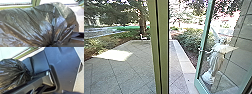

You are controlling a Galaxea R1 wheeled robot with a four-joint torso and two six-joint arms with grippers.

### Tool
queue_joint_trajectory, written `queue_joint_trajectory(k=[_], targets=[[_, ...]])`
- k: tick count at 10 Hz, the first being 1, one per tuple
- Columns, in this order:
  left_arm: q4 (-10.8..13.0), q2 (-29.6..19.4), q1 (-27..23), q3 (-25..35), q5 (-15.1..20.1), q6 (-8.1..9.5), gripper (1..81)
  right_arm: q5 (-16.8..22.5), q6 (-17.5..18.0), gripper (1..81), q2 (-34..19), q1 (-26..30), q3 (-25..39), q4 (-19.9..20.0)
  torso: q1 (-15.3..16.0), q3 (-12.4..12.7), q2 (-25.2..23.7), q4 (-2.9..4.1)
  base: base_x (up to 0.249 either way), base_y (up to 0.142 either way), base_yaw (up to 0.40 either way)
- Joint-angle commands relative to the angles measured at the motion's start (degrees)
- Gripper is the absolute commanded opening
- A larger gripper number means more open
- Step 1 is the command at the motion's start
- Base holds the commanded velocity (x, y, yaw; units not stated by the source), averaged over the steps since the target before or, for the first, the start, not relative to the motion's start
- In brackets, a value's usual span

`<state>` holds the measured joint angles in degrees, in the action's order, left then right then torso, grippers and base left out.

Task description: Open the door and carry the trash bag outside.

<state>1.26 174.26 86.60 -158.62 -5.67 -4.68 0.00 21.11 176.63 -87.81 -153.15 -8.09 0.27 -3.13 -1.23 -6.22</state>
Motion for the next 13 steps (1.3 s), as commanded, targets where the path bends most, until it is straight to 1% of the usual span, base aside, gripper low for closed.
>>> queue_joint_trajectory(k=[1, 10, 13], targets=[[0.7, 0.6, -2.9, 0.0, 2.7, -0.42, 1.0, 3.0, -0.1, 81.1, 0.4, 2.7, 0.6, 0.0, 0.0, 0.0, 0.0, 0.00, 0.000, -0.101, 0.000], [0.8, 0.6, -2.8, 0.0, 2.6, -0.42, 1.0, 3.0, -0.1, 81.1, 0.6, 2.2, 0.2, -0.1, 0.0, 0.0, 0.0, 0.00, 0.000, -0.124, 0.000], [0.8, 0.2, -2.9, 0.0, 2.6, -0.42, 1.0, 3.0, -0.2, 81.1, 0.0, 1.1, -3.5, -0.1, 0.0, 0.0, 0.0, 0.00, 0.000, -0.127, 0.000]])
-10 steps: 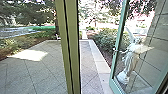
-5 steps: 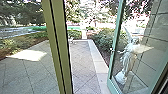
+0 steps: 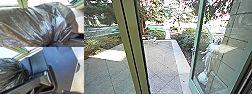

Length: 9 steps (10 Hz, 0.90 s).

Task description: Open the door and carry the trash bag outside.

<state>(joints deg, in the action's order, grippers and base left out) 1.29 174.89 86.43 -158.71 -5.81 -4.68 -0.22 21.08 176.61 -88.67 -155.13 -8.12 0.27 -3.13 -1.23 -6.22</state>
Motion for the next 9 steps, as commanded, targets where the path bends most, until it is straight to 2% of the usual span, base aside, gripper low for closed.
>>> queue_joint_trajectory(k=[1, 5, 9], targets=[[0.7, -0.6, -2.7, 0.1, 2.7, -0.42, 1.0, 3.3, -0.2, 81.1, 0.0, 2.0, -2.5, -0.1, 0.0, 0.0, 0.0, 0.00, 0.000, -0.127, 0.000], [0.7, -1.3, -2.6, 0.1, 2.7, -0.42, 1.0, 4.2, -0.2, 81.1, 0.0, 1.6, -5.7, -0.2, 0.0, 0.0, 0.0, 0.00, 0.000, -0.125, 0.000], [0.7, -1.2, -2.7, 0.1, 2.7, -0.42, 1.0, 3.6, -0.1, 81.1, 0.1, 1.4, -5.4, 0.2, 0.0, 0.0, 0.0, 0.00, 0.000, -0.120, 0.000]])
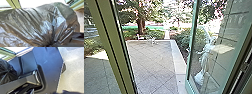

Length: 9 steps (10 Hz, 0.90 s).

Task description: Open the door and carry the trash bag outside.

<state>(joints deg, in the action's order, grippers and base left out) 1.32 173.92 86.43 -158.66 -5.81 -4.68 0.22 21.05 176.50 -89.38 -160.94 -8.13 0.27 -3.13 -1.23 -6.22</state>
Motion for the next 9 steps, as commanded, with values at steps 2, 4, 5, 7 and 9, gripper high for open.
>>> queue_joint_trajectory(k=[2, 4, 5, 7, 9], targets=[[0.6, -0.2, -2.7, 0.0, 2.7, -0.42, 1.0, 3.0, 0.0, 81.1, 0.3, 2.1, 0.6, 0.3, 0.0, 0.0, 0.0, 0.00, 0.000, -0.118, 0.000], [0.6, -0.2, -2.6, 0.0, 2.7, -0.42, 1.0, 3.0, 0.0, 81.1, 0.3, 2.1, 0.8, 0.3, 0.0, 0.0, 0.0, 0.00, 0.000, -0.115, 0.000], [0.6, -0.2, -2.6, 0.0, 2.7, -0.42, 1.0, 3.0, 0.0, 81.1, 0.3, 2.1, 0.9, 0.2, 0.0, 0.0, 0.0, 0.00, 0.000, -0.111, 0.000], [0.6, -0.1, -2.6, 0.0, 2.7, -0.42, 1.0, 3.0, 0.0, 81.1, 0.3, 2.1, 0.9, 0.2, 0.0, 0.0, 0.0, 0.00, 0.000, -0.103, 0.000], [0.7, 0.0, -2.7, 0.0, 2.7, -0.42, 1.0, 3.0, 0.0, 81.1, 0.3, 2.1, 0.9, 0.3, 0.0, 0.0, 0.0, 0.00, 0.000, -0.032, 0.000]])
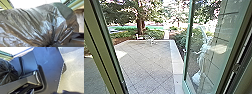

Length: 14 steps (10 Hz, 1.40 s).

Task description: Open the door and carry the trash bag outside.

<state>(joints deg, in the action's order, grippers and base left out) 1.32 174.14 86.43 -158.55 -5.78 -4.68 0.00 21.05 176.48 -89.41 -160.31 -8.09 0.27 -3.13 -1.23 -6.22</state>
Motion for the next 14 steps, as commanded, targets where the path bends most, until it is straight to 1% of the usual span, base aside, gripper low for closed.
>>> queue_joint_trajectory(k=[1, 14], targets=[[0.7, -0.2, -2.7, -0.1, 2.7, -0.42, 1.0, 3.3, 0.0, 81.1, 0.4, 2.2, 0.3, 0.3, 0.0, 0.0, 0.0, 0.00, 0.000, 0.000, 0.000], [0.5, -0.3, -2.8, -0.1, 2.8, -0.33, 1.0, 3.2, 0.0, 81.1, 0.9, 2.2, 0.5, 0.2, 0.0, 0.0, 0.0, 0.00, 0.005, 0.000, 0.000]])
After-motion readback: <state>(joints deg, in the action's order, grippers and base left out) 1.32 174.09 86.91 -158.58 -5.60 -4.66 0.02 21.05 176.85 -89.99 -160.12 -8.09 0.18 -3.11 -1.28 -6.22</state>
